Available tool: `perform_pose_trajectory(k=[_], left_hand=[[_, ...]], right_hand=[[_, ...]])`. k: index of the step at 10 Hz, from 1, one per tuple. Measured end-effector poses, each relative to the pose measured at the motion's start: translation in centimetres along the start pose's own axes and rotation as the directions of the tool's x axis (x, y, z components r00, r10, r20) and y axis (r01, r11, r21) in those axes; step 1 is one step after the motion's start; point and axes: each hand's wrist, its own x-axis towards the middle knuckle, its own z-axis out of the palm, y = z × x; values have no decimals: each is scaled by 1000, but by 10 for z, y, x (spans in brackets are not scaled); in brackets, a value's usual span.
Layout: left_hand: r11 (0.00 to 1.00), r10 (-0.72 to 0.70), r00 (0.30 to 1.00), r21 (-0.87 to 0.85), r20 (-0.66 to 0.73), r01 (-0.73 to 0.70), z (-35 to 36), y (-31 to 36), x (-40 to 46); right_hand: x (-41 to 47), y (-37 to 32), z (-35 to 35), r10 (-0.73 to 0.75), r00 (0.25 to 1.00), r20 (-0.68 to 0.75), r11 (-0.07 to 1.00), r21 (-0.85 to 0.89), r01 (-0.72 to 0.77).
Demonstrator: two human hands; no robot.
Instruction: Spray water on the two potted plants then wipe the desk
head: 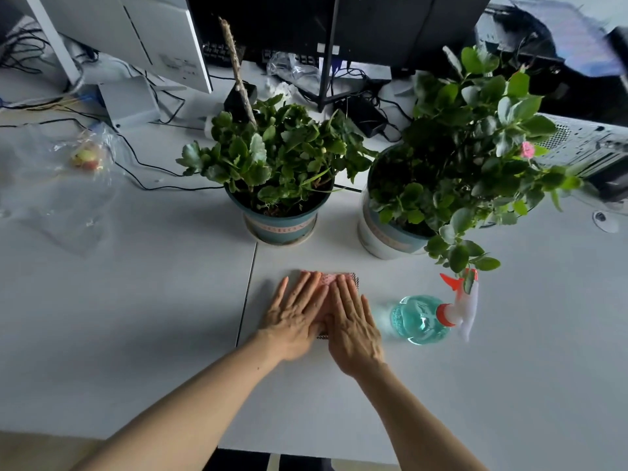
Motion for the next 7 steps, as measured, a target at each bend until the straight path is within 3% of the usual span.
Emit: perform_pose_trajectory(k=[5, 7], left_hand=[[999, -8, 998, 41, 62, 5, -11, -19, 8], [986, -10, 999, -167, 47, 18, -21, -39, -35]], right_hand=[[16, -10, 0, 40, 998, 39, 998, 38, -42], [-26, -14, -44, 42, 994, -96, 942, 337, -8]])
